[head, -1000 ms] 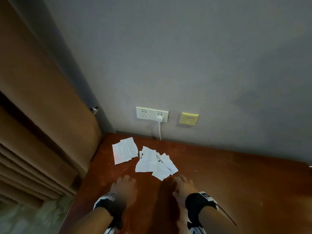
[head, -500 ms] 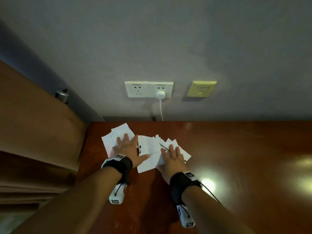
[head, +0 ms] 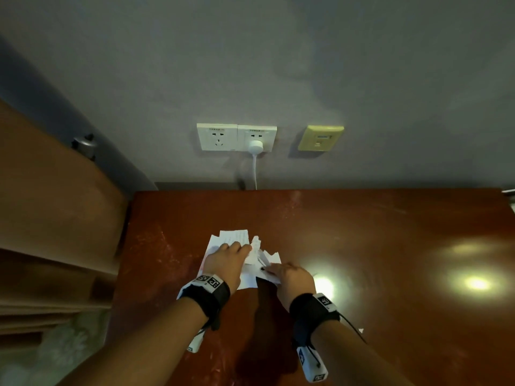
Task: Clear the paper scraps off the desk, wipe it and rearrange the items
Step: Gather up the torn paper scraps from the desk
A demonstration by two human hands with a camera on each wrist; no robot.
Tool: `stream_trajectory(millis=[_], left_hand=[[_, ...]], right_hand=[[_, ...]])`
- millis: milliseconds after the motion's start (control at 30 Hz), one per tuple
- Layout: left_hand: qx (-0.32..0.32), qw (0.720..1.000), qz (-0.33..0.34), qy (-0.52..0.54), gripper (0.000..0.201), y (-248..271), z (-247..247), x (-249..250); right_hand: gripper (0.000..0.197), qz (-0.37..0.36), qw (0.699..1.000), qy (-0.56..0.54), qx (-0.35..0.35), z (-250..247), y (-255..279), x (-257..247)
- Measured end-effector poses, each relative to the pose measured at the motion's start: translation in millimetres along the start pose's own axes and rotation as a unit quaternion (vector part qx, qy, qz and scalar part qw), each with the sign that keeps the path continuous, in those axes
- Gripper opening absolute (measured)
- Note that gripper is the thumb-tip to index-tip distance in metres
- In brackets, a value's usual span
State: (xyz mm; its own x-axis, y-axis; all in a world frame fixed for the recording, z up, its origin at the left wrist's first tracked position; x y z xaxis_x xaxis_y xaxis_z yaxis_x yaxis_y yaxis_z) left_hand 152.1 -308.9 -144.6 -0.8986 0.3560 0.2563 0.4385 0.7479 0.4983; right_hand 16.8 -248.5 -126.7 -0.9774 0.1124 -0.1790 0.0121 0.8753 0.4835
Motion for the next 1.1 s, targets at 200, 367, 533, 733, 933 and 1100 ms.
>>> stream_trajectory(millis=[200,367,533,733,933,1100], left_hand=[[-0.034,0.994,-0.043,0.091,0.072,29,13,3],[-0.034,0.975,-0.111,0.191,0.081,60,16,-10],[-0.009,0.962,-0.138,0.236,0.067,86,15,18],[0.108,0.924,-0.182,0.318,0.047,117,0,47],[0.167,0.887,-0.246,0.354,0.034,160,-4,44],[0.171,0.885,-0.271,0.339,0.05,200,-5,37]], right_hand=[[0.041,-0.001,0.997,0.01,-0.073,18,16,2],[0.055,0.025,0.995,0.005,-0.096,13,48,45],[0.051,0.111,0.99,-0.05,-0.07,-2,72,102],[0.022,0.069,0.989,-0.126,-0.023,-23,81,95],[0.027,0.004,0.983,-0.18,-0.034,-19,93,64],[0.032,-0.022,0.99,-0.125,-0.061,-7,106,64]])
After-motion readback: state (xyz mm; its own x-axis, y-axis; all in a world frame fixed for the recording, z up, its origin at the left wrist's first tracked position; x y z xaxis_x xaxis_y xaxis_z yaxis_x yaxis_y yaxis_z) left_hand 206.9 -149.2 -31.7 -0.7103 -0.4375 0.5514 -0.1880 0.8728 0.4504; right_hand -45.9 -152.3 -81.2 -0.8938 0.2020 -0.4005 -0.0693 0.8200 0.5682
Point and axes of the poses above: each hand's wrist, its own y-axis away from the middle knuckle, its own z-axis out of the palm, x = y × z, the point moved 8 cm from there along -y, towards the middle knuckle, and after that the axes turned 7 degrees about y, right-handed, at the moved point
